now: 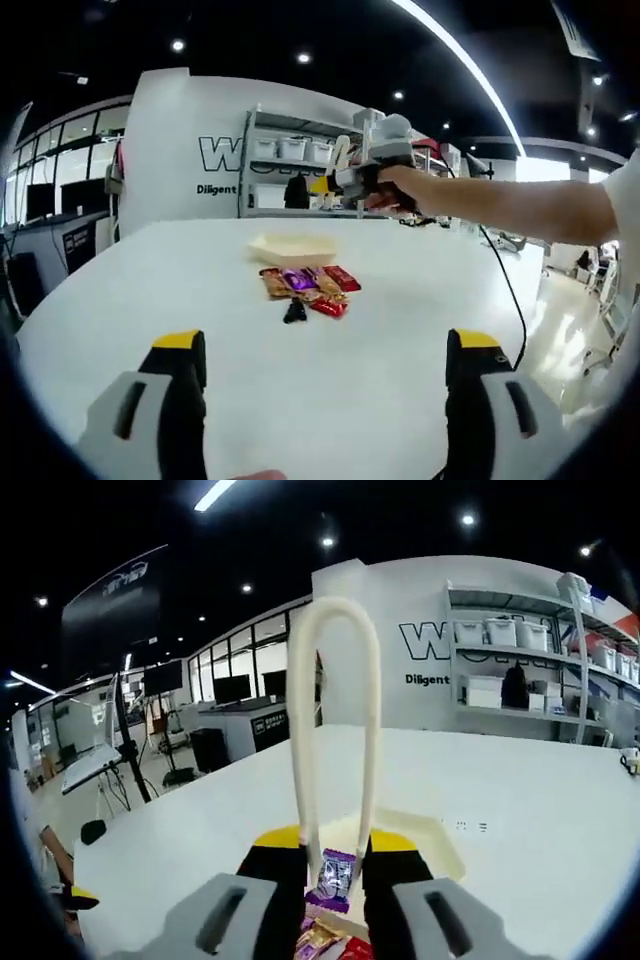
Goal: Place the target food into the container with the food tongs after gripping and lifting it, then release it inside without dropping or visibly crushing the food.
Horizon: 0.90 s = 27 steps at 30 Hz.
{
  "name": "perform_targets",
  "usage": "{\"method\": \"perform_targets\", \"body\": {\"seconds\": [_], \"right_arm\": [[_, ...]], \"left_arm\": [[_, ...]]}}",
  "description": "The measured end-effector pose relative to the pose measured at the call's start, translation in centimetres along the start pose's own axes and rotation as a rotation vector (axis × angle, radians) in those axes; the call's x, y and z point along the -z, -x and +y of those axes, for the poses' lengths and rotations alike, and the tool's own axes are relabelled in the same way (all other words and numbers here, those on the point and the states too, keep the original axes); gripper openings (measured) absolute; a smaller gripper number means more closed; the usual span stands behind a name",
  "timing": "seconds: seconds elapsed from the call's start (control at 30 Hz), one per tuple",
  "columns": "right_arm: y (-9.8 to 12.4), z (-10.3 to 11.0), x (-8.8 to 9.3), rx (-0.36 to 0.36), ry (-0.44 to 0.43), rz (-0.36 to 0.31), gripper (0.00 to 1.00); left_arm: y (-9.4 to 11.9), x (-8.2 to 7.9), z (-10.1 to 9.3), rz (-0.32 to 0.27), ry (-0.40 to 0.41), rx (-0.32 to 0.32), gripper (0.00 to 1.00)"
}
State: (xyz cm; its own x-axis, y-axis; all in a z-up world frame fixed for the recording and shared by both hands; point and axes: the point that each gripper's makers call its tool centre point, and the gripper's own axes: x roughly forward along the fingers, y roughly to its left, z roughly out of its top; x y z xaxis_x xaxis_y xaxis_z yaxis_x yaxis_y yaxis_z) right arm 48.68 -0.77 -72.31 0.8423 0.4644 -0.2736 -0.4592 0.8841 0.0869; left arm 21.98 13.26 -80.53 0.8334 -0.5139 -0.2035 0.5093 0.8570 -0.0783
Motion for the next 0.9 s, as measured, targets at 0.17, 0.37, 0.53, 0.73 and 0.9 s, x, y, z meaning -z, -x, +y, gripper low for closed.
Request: {"method": "perform_targets", "body": {"seconds": [0.17,0.37,0.53,0.73,0.9], "right_arm": [[-1.6,-0.5,0.8,0.010,-0.010,0.026,0.13],[-4.4,-1.8,2.1,0.009,-0.040,0.042,0.13],[-7.7,-2.4,4.3,0.004,-0.040,0.083,0.13],[-10.5,-2.3,5.9,-0.003,-0.067,0.111,0.13],[-12.3,-1.6,6.5,-0.014,-0.046,0.121,0.13]], "left_arm": [[-0.6,-0.1,0.5,0.002,-0.005,0.002,0.97],[-1.3,-0.5,1.2,-0.007,-0.017,-0.012,0.93],[-2.2,-0.2,2.3,0.022,-0.038,-0.025,0.92],[-2.8,0.0,3.0,0.032,-0.024,-0.033,0.93],[-3.3,-0.2,3.7,0.038,-0.033,-0.042,0.92]]}}
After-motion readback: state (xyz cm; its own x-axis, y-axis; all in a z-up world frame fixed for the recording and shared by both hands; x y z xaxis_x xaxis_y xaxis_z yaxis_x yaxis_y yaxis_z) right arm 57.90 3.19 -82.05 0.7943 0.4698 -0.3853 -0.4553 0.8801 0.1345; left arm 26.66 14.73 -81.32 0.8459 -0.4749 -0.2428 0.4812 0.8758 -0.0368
